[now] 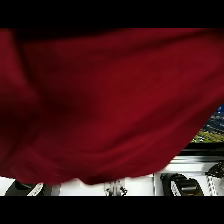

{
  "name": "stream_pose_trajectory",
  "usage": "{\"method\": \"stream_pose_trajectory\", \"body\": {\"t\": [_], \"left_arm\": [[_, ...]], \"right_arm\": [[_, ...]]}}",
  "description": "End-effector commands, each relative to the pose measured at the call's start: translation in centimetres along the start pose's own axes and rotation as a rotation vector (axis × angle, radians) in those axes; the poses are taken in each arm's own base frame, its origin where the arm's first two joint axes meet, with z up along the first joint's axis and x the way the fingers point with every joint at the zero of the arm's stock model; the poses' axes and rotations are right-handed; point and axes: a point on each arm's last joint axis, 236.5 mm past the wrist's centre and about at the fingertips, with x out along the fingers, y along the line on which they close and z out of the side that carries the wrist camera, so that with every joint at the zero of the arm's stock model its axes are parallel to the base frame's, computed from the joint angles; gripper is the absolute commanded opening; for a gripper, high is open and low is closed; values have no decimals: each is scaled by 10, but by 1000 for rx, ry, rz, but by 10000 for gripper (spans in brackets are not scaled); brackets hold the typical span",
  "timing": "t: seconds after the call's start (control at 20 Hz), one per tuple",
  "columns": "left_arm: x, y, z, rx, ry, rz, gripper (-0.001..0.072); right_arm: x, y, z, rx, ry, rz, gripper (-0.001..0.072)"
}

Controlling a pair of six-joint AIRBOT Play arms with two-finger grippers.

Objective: Fold the shirts.

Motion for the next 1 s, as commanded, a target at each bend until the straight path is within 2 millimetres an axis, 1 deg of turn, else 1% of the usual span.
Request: {"method": "stream_pose_trajectory", "body": {"t": [0.0, 0.05, 0.15, 0.2, 0.25, 0.3, 0.35, 0.4, 0.45, 0.5, 0.6, 0.65, 0.7, 0.75, 0.8, 0.85, 0.9, 0.95], "left_arm": [[32, 33, -45, 61, 152, 124, 33], [48, 43, -70, 72, 228, 159, 34], [82, 59, -134, 83, 406, 198, 34], [101, 69, -177, 102, 517, 216, 34], [117, 80, -222, 109, 626, 235, 34], [135, 91, -270, 117, 729, 251, 34], [152, 99, -311, 120, 803, 256, 34], [170, 106, -347, 123, 854, 258, 34], [188, 111, -373, 127, 889, 260, 34], [206, 117, -396, 121, 918, 266, 34], [237, 123, -432, 83, 956, 278, 34], [250, 124, -450, 46, 974, 283, 34], [260, 122, -467, 11, 993, 274, 34], [267, 118, -484, -29, 1013, 261, 34], [272, 113, -504, -77, 1038, 251, 35], [271, 110, -524, -123, 1079, 248, 35], [268, 107, -540, -160, 1117, 246, 35], [263, 105, -549, -181, 1154, 248, 37]], "right_arm": [[3, -32, -72, -41, 299, -112, 57], [0, -52, -113, -48, 464, -179, 57], [-13, -93, -199, -27, 796, -316, 57], [-14, -104, -238, -5, 911, -343, 57], [-10, -111, -278, 30, 1000, -354, 57], [-1, -114, -318, 87, 1055, -359, 57], [11, -118, -353, 147, 1080, -365, 57], [25, -122, -389, 216, 1084, -377, 57], [41, -125, -417, 298, 1073, -398, 57], [61, -126, -442, 405, 1042, -418, 58], [102, -120, -475, 663, 932, -432, 58], [117, -118, -487, 774, 884, -440, 58], [125, -117, -503, 838, 867, -452, 58], [125, -114, -523, 844, 896, -459, 58], [119, -109, -545, 847, 949, -465, 58], [113, -102, -562, 851, 996, -468, 58], [110, -95, -574, 858, 1025, -467, 61], [111, -94, -576, 874, 1022, -470, 132]]}}
